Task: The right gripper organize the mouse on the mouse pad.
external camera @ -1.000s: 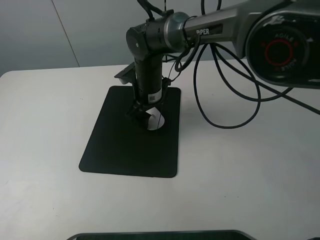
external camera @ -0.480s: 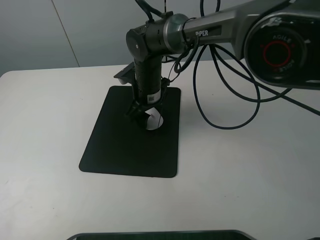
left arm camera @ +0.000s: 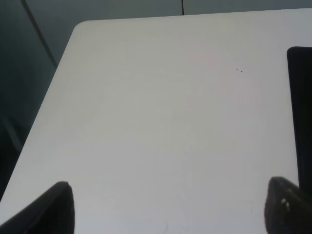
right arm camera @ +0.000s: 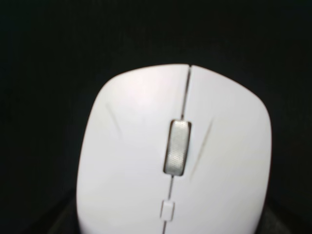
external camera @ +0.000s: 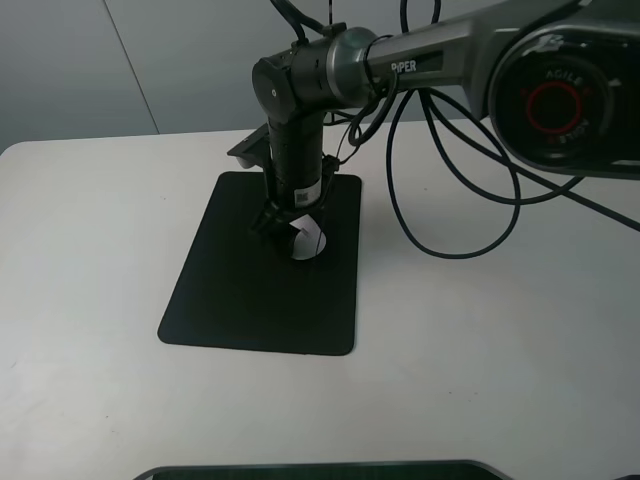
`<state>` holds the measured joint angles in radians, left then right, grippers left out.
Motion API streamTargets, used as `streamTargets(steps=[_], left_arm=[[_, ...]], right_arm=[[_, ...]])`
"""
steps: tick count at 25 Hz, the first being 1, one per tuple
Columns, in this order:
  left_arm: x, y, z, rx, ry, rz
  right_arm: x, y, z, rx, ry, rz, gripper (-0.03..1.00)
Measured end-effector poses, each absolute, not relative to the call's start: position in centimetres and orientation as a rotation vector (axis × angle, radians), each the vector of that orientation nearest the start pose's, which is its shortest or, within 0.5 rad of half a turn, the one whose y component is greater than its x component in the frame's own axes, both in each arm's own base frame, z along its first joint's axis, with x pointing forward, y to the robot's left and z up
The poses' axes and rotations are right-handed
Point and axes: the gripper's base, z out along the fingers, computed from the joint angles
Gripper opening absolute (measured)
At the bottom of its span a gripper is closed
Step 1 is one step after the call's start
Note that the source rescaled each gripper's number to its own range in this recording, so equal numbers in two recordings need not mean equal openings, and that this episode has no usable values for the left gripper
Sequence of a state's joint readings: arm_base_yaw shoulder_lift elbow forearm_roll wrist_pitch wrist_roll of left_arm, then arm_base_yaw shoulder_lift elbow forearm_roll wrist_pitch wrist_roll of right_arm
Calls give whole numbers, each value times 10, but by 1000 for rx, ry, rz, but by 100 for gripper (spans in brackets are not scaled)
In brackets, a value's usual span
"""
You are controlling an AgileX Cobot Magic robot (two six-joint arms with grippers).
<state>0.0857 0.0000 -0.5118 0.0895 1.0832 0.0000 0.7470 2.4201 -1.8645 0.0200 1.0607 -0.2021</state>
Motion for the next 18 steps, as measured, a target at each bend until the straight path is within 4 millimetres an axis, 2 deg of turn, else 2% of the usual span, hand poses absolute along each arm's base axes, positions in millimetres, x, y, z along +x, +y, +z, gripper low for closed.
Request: streamTargets(steps=[2, 3, 4, 6, 8, 9, 11, 15, 18], left_arm=[[-8, 7, 279, -94, 2053, 160], [-8, 7, 279, -94, 2053, 160], [-8, 7, 279, -94, 2053, 160], [-8, 7, 279, -94, 2053, 160], [-8, 7, 279, -94, 2053, 160], [-8, 7, 279, -94, 2053, 160], [-8, 7, 279, -94, 2053, 160], [-8, 7, 279, -94, 2053, 160], [-8, 7, 279, -94, 2053, 163]], right_arm=[[347, 324, 96, -1406, 2769, 44, 0], [347, 324, 96, -1406, 2769, 44, 3], [347, 324, 96, -1406, 2769, 44, 13], [347, 324, 96, -1406, 2769, 44, 42], [347, 324, 96, -1400, 2772, 44, 76], [347, 324, 96, -1396, 2774, 44, 89], [347, 324, 96, -1389, 2781, 43, 96], [346, 322, 98, -1390, 2799, 36, 97], [346, 322, 118, -1377, 2770, 50, 98]])
